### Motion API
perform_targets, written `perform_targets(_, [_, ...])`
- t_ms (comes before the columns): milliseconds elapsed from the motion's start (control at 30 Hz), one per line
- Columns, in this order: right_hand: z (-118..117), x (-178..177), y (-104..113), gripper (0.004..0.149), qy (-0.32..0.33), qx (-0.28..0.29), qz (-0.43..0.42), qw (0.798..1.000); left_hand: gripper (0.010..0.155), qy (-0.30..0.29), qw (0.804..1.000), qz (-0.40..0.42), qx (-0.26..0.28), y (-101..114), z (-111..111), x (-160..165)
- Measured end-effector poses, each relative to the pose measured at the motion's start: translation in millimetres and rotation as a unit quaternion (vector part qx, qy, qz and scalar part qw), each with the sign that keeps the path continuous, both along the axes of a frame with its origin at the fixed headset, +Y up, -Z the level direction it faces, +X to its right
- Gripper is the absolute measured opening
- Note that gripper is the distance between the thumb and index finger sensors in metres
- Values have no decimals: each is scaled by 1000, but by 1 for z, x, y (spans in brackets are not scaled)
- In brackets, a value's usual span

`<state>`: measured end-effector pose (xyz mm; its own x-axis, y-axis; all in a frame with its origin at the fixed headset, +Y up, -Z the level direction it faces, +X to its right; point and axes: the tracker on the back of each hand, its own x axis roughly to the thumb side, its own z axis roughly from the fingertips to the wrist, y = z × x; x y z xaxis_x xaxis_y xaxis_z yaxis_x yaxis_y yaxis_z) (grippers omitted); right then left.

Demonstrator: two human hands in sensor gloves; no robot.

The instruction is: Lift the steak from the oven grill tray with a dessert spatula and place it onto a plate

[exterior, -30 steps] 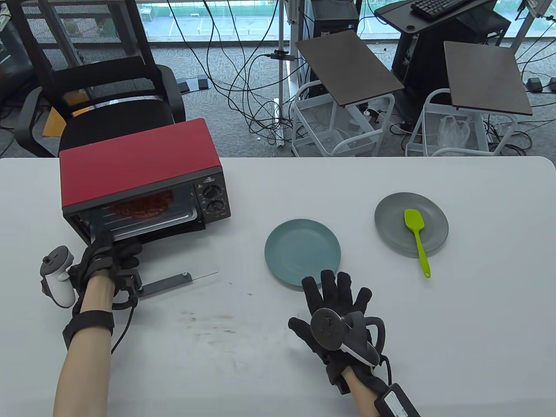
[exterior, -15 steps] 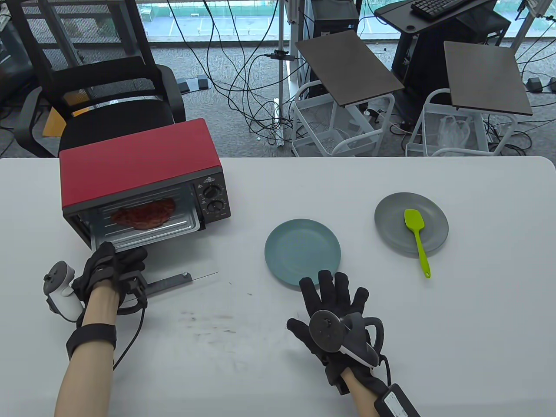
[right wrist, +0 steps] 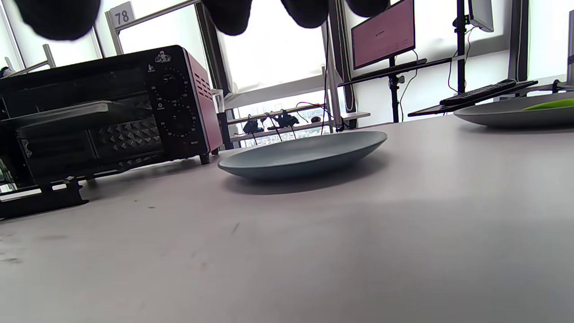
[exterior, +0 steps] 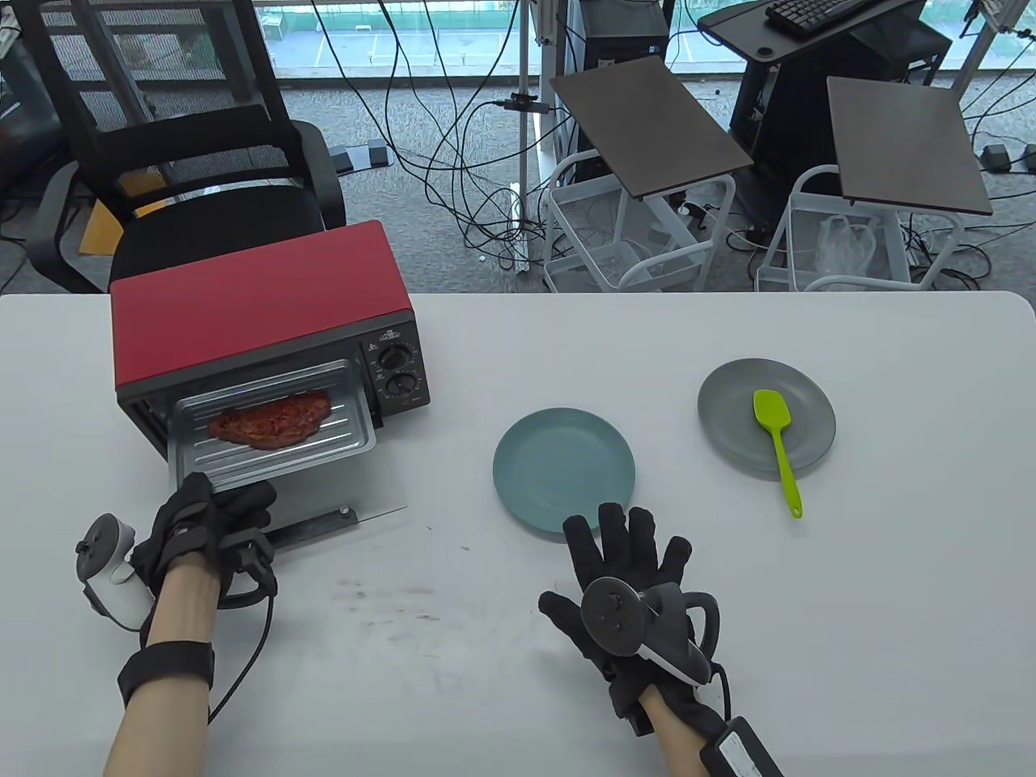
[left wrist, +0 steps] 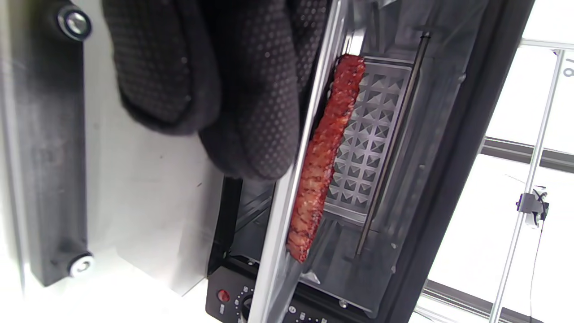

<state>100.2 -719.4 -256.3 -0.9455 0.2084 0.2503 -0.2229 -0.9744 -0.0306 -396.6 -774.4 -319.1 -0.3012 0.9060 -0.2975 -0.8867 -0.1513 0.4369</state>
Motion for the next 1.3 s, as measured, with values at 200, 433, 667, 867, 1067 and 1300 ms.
perform_targets(200, [1,-1,2,87,6,7,-5,1000,46,-2,1000,6,9,1,11,2])
perform_targets(433, [0,1,3,86,0,13,-4,1000,45,-2,1000,7,18,9,21,6])
perform_targets(667, [1,4,5,86,-3,17,-15,1000,45,-16,1000,3,21,21,27,13])
perform_targets(867, [0,6,5,86,-8,19,-19,1000,45,-51,998,-21,21,36,32,27])
perform_targets(1067, [2,7,9,86,-11,30,-31,999,45,-101,994,-37,23,44,32,54])
perform_targets(1300, [4,14,16,87,-24,48,-59,997,45,-170,983,-57,32,47,36,96])
